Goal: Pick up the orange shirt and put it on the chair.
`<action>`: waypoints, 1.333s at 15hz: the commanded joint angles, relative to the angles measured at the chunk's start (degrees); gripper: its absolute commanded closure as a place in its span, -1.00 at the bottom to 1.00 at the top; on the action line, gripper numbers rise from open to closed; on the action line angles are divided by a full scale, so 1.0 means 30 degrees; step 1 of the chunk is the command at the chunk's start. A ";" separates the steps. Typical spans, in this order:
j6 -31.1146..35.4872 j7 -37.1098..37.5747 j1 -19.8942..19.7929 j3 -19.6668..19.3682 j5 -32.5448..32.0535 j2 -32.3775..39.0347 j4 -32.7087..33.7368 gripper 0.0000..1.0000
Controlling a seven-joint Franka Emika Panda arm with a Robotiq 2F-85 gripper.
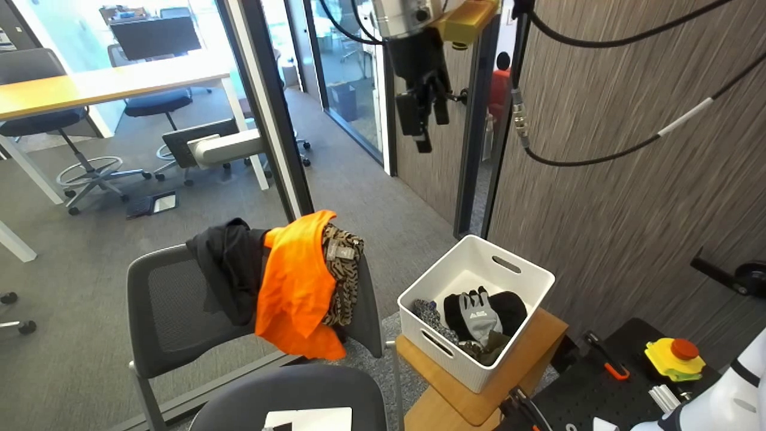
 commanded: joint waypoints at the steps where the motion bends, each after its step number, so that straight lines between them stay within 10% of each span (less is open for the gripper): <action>1: 0.0308 -0.0975 -0.1250 -0.0551 0.0986 -0.3337 -0.4686 -1.00; 20: 0.2186 -0.1899 -0.2560 -0.4998 0.2153 -2.1436 -2.1712 -1.00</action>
